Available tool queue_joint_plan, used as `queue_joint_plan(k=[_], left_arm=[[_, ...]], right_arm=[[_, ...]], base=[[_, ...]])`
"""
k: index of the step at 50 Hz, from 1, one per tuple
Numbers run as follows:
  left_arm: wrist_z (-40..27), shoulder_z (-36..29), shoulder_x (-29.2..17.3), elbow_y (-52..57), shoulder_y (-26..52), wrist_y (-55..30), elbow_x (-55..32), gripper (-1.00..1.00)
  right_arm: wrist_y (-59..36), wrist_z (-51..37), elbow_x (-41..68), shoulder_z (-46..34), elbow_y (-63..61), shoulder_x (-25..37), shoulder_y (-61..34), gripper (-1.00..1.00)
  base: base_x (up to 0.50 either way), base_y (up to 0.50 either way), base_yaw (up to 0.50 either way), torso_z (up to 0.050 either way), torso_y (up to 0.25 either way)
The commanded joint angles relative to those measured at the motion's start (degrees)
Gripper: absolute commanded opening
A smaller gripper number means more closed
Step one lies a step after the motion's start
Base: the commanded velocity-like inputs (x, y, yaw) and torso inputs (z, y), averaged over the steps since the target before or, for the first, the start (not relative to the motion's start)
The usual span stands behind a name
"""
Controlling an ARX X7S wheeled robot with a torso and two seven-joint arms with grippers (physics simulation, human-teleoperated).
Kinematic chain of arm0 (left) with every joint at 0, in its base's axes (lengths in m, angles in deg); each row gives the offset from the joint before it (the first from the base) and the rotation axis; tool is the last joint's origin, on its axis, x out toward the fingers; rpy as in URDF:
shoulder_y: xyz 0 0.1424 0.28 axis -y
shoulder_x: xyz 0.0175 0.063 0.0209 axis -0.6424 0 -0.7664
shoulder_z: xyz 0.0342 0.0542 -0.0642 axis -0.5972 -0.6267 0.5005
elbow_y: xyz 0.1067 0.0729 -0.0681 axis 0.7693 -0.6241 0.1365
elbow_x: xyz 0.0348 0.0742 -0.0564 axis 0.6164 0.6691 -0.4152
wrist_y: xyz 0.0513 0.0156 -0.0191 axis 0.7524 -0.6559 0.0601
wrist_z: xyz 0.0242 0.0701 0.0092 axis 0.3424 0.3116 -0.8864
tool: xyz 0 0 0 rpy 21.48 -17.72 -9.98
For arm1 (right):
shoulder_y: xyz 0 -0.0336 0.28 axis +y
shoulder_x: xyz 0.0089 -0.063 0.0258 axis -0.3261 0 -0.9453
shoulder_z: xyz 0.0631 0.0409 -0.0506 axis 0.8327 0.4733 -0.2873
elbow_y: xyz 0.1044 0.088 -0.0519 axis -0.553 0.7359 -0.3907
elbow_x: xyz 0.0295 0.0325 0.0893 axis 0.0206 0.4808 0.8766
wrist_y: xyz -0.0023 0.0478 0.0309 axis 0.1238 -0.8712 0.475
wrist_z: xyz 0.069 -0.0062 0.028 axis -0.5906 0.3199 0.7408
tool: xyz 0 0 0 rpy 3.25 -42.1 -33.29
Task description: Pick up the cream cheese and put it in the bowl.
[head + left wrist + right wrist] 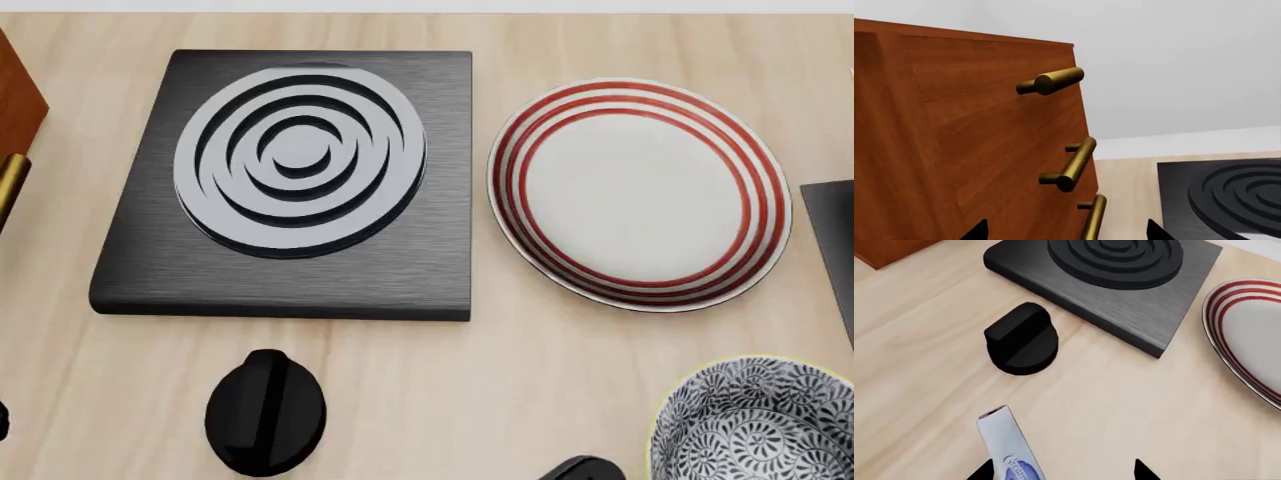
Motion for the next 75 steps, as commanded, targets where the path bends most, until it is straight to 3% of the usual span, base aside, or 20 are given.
queue_joint_plan(k=[1,31,33,39,47,49,61,63,73,75], left_arm=[[0.2,0.1,-0.1,-0.1,0.2,0.0,-0.6,1.0],[-0.1,0.0,-0.1,-0.4,0.0,0.9,-0.3,1.0],[0.5,-0.7,1.2,-4.9,-1.3,6.6,1.3,1.0],[0.5,-0.8,1.3,-5.3,-1.5,7.3,1.4,1.0],[0.5,-0.8,1.2,-5.2,-1.5,7.3,1.2,1.0],[-0.2,-0.1,-0.2,-0.6,0.0,1.3,-0.7,1.0],[-0.1,-0.2,-0.2,-0.8,0.1,1.5,-0.9,1.0],[-0.2,-0.1,-0.3,-0.6,0.1,1.3,-0.9,1.0],[-0.3,0.0,-0.4,-0.3,-0.1,1.3,-1.1,1.0],[0.3,-0.8,0.9,-4.7,-1.4,7.0,0.7,1.0]], right_arm=[[-2.6,-2.6,4.4,-1.5,0.9,-0.2,-2.2,1.0],[-2.8,-3.1,4.6,-6.8,3.5,0.6,-4.2,1.0],[-3.0,-3.4,4.9,-7.0,3.8,0.5,-4.4,1.0],[-3.5,-3.9,5.4,-7.5,4.7,0.5,-5.0,1.0],[-4.4,-4.5,6.0,-8.5,5.6,0.3,-5.6,1.0],[-4.7,-4.7,6.3,-8.7,5.9,0.4,-5.9,1.0],[-5.4,-4.9,6.1,-10.2,7.3,0.4,-6.7,1.0],[-7.4,-8.9,12.7,-8.9,8.3,0.1,-9.4,1.0],[-7.5,-9.2,12.6,-10.0,9.2,0.4,-9.6,1.0],[-7.4,-9.1,12.5,-10.2,9.3,0.5,-9.7,1.0]], base=[[0.0,0.0,0.0,0.0,0.0],[0.0,0.0,0.0,0.0,0.0],[0.0,0.0,0.0,0.0,0.0],[0.0,0.0,0.0,0.0,0.0],[0.0,0.0,0.0,0.0,0.0],[0.0,0.0,0.0,0.0,0.0],[0.0,0.0,0.0,0.0,0.0],[0.0,0.0,0.0,0.0,0.0],[0.0,0.0,0.0,0.0,0.0],[0.0,0.0,0.0,0.0,0.0]])
